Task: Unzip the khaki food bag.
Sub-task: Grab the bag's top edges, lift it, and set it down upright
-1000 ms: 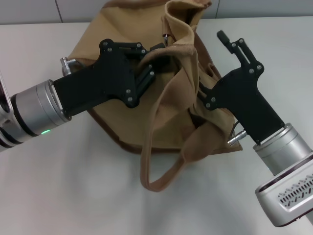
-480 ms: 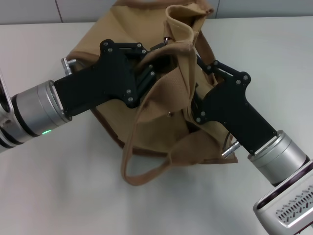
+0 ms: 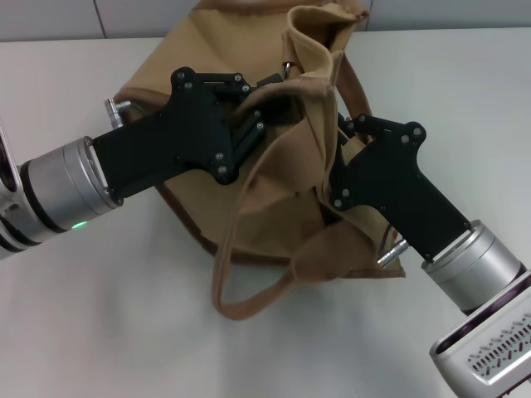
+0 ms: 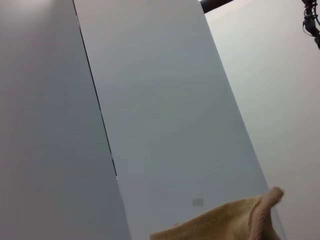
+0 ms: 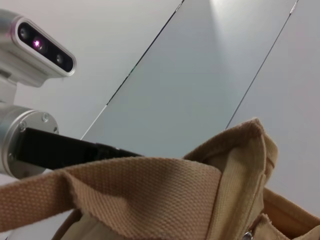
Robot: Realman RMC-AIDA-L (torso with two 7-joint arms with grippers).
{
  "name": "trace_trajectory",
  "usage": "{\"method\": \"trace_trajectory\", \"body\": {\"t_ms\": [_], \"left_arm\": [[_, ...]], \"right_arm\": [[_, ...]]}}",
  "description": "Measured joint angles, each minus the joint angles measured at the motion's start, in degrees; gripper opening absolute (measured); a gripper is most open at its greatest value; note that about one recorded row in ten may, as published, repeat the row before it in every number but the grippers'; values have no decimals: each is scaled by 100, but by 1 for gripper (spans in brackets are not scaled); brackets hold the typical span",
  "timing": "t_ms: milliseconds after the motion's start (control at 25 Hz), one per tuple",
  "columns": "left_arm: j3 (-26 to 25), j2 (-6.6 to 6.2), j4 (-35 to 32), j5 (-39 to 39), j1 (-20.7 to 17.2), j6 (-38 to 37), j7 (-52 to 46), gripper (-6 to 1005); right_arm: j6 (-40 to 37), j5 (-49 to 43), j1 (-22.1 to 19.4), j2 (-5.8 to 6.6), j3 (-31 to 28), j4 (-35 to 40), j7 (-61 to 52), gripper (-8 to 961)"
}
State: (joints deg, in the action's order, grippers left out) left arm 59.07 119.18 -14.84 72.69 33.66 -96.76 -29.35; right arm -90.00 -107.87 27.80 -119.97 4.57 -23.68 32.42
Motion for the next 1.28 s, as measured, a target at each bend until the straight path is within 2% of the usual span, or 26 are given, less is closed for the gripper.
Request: {"method": "trace_trajectory", "body": {"t_ms": [280,440,840,1160,1280], "left_arm": [[-29,0,-36,-58,-42,-202,0,81],[-33,0,-31,-374,-124,-267,0,81],[-72,-40,-61,-1557,-771,-484,64,82],[-84,-44,-51,-1714,-957,-503,66,82],[-84,-44,-19,-1719,-1035,-468,68,82]], "right_arm": [[-14,41,-84,0,0,86,-13,3],[-88,14,-326,0,0,222,-22,3],[-370,48,-1009,3,-8,813,-516,4],[-420,58,-1124,16,-116,1038,-870,4],[-422,64,-1113,16,-333,1007,-1070,4]]}}
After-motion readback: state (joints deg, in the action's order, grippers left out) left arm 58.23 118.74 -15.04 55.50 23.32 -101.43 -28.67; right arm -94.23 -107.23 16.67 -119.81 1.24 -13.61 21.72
